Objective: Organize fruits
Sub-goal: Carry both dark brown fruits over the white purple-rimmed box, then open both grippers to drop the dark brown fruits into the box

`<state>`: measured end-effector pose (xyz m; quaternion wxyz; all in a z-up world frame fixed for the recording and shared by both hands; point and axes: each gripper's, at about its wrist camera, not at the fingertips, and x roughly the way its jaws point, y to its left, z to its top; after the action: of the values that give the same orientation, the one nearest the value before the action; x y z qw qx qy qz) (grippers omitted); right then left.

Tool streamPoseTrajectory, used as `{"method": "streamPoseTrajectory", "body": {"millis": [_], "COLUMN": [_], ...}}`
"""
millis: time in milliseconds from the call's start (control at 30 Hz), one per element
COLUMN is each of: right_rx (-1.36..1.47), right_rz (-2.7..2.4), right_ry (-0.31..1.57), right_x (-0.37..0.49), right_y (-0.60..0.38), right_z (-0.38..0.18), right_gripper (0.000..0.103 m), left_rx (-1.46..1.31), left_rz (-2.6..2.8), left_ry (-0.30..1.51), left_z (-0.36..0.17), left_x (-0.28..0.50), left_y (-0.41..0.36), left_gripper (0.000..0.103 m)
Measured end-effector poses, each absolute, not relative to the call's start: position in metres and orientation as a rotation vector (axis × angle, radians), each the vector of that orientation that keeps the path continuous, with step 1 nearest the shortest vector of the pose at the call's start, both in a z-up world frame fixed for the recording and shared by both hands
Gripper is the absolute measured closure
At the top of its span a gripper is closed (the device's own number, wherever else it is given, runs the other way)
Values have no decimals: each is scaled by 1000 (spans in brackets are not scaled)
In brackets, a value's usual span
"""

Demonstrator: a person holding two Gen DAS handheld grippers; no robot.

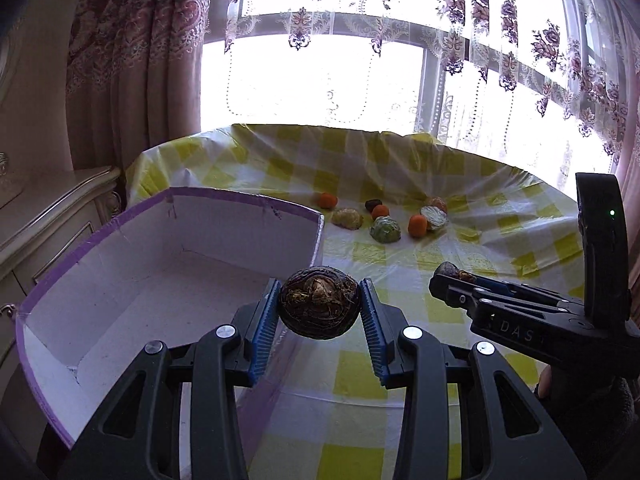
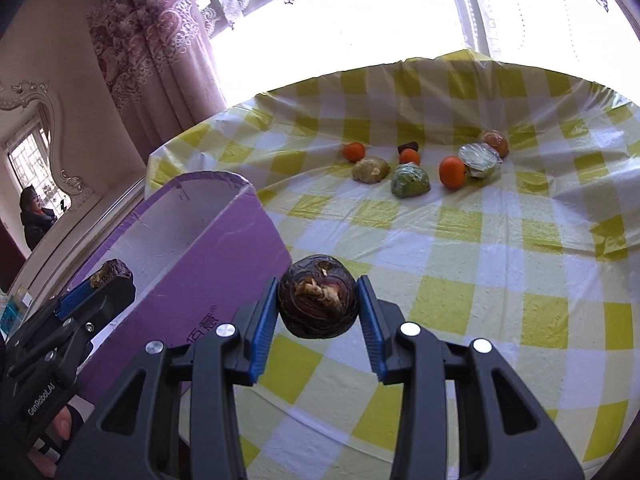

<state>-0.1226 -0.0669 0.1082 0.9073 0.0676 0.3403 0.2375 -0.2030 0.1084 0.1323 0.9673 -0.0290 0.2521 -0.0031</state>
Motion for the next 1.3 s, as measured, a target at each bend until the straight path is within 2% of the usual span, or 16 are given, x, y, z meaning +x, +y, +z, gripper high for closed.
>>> {"method": "streamPoseTrajectory", "body": {"millis": [333,500,733,1300], "right_rx": [2,-62,-191,-587], "right_rz": [645,700,746,735], "right_ry": [638,614,629,923], "right_x": [-150,-154,-149,-130], "right_y": [9,44,97,198], "right_z": [135,145,147,82], "right_gripper": [63,63,63,63], "left_rx": [-27,-29,-21,-24], "left_rz": [169,256,337,370], "left_ry": [447,476,588,937], "left_z": [153,150,136,84], "left_x": [-225,-223,-211,-186], "left_y": [161,193,232,288], "left_gripper": [65,65,65,64]}}
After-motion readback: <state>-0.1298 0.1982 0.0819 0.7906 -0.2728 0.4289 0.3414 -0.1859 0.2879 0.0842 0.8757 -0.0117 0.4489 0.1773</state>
